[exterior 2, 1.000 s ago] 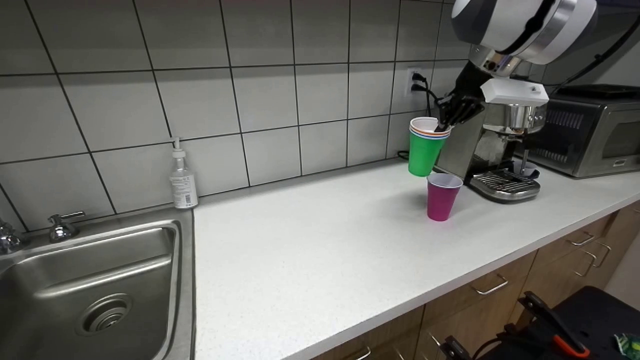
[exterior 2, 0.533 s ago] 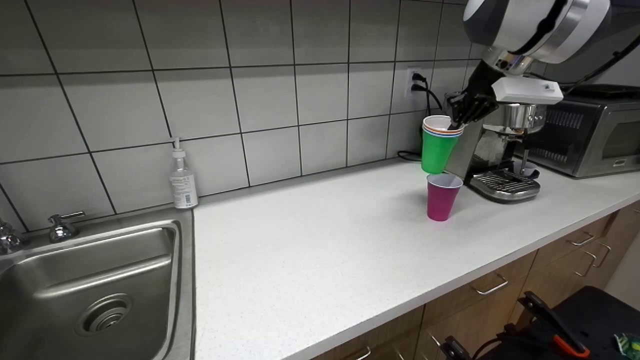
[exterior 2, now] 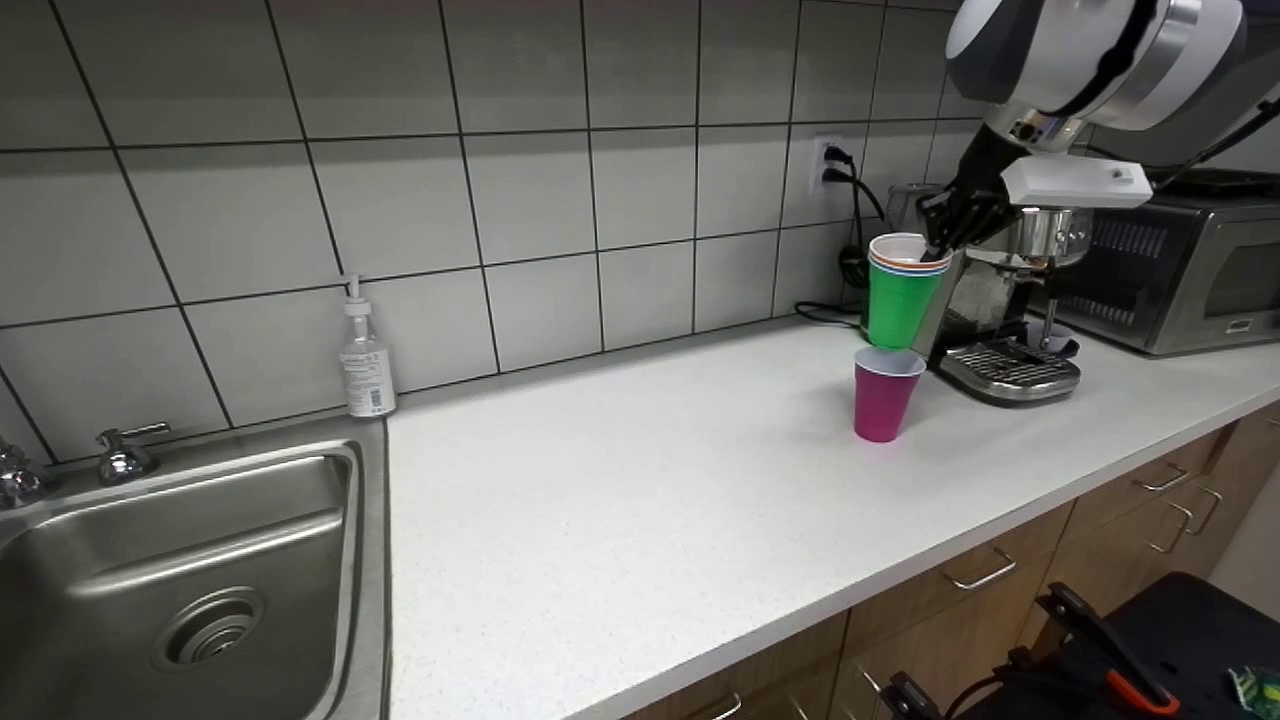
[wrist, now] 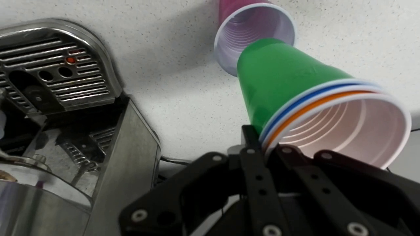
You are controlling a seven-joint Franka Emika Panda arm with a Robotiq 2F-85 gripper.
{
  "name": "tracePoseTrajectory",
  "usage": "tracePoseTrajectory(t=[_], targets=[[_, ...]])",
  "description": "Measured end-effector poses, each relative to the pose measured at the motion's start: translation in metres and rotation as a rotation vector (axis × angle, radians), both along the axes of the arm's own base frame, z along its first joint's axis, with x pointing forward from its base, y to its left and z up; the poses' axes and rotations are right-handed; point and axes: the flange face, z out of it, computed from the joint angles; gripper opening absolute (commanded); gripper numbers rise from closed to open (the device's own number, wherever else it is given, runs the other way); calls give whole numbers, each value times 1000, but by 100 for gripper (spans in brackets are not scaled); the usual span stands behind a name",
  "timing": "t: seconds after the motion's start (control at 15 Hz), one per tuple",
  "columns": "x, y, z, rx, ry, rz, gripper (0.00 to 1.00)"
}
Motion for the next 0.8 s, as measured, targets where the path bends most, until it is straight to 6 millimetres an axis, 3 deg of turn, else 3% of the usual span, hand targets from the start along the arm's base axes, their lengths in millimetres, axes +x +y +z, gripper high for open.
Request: tracePoseTrajectory(t=[0.8], targets=[[3,-4,-14,9,32,-30,2]])
